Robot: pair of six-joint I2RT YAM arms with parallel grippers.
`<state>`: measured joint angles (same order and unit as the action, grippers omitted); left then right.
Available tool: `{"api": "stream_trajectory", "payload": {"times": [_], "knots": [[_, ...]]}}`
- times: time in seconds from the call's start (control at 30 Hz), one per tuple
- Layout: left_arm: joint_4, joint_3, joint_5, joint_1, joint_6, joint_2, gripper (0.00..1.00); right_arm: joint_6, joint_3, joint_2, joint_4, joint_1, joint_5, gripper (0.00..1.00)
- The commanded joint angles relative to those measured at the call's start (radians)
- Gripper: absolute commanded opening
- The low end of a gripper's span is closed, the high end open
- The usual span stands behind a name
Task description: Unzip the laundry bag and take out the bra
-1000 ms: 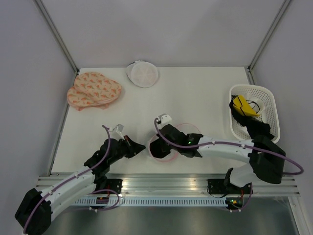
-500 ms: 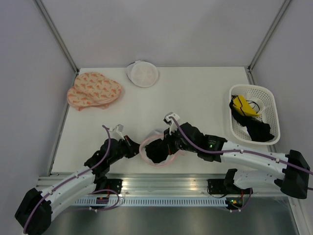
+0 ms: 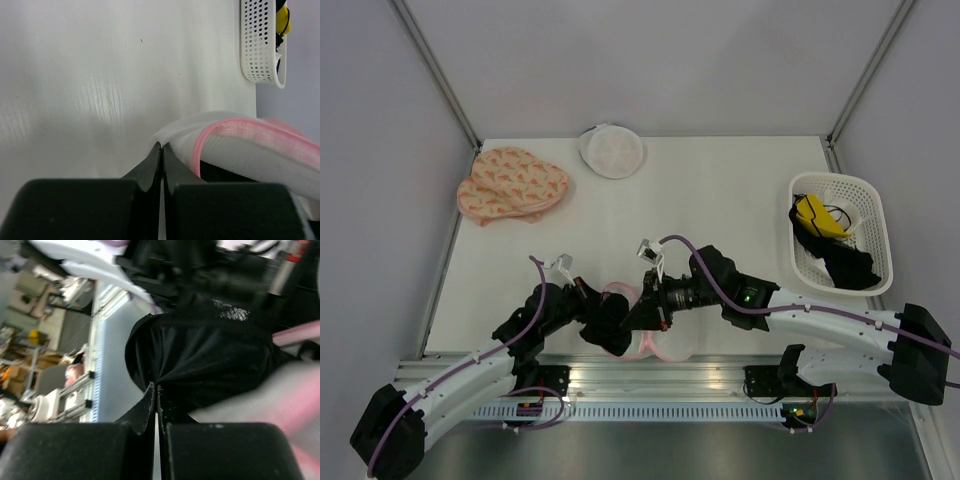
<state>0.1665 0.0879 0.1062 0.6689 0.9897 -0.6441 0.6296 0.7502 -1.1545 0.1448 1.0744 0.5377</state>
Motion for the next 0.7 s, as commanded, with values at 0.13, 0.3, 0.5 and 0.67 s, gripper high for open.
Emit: {"api": "stream_trajectory", "payload": {"times": [0.13,0.3,0.5,0.67], "knots": [[0.011,-0.005,-0.016,0.0,0.018,0.011,0.02,0.072,-0.013,0.058,0.338,0.002,0.203,0.01],[0.024,-0.011,-0.017,0.0,0.02,0.003,0.02,0.036,0.014,0.104,0.313,-0.007,0.099,0.01],[0.013,-0.014,-0.016,0.0,0.02,0.011,0.02,-0.189,0.219,0.214,-0.094,-0.043,-0.491,0.0],[0.004,-0.016,-0.022,0.0,0.018,0.026,0.02,-0.315,0.446,0.201,-0.361,-0.079,-1.061,0.0]]}}
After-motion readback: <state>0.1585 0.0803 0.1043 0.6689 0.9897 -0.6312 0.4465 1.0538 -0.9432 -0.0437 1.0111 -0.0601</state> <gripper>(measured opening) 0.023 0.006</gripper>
